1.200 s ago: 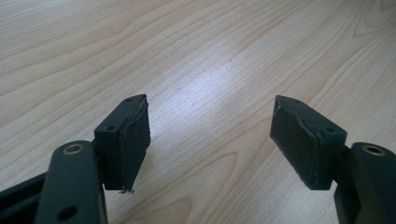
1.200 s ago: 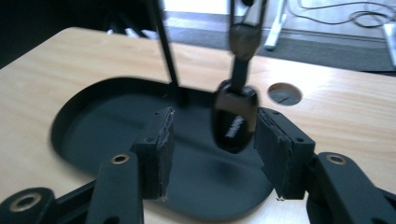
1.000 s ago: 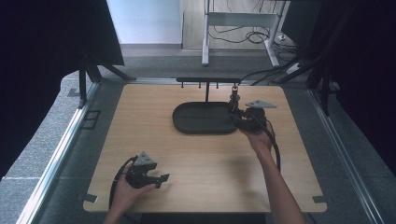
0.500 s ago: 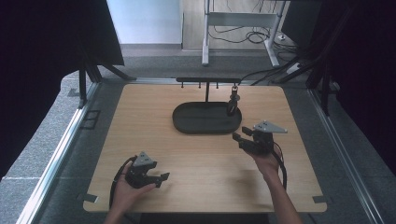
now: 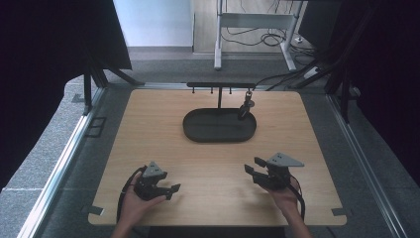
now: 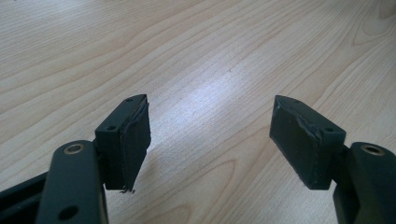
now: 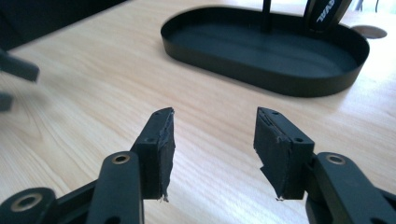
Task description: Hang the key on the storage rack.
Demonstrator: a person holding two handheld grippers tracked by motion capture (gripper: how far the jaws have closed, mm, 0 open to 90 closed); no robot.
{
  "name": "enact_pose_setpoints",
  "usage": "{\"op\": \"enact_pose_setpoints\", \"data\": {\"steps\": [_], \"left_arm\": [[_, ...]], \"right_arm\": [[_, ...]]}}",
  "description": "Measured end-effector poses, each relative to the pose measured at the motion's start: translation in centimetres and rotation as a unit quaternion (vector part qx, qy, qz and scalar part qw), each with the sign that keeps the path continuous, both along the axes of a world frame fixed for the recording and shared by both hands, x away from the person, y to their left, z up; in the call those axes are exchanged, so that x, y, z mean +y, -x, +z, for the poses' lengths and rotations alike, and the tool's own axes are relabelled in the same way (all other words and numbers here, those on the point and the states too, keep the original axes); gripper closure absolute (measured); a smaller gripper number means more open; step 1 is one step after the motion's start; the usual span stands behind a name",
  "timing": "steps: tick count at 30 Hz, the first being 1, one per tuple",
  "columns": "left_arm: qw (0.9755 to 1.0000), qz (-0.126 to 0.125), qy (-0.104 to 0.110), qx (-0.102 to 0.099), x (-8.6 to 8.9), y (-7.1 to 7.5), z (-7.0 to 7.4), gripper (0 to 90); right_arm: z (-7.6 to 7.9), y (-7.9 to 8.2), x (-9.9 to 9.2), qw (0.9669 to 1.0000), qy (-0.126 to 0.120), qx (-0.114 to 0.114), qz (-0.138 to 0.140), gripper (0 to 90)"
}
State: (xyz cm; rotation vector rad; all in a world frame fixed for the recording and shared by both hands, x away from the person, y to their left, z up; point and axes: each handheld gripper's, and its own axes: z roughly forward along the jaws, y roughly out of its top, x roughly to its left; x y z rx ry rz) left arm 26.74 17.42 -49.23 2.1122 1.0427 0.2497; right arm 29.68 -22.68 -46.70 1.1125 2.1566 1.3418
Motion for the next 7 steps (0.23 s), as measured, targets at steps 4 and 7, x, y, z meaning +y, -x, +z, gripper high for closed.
{"op": "enact_pose_setpoints", "data": {"steps": [4,7], "left_arm": [[1.0000,-0.001,0.000,0.000,-0.08,0.02,-0.01,29.6],[1.0000,-0.001,-0.001,0.001,-0.09,-0.04,-0.06,29.7]], "right_arm": [[-0.51,-0.01,-0.04,1.0000,0.001,0.009,0.002,46.4],[-0.77,-0.03,-0.13,0.9999,0.005,0.013,0.001,45.7]]}}
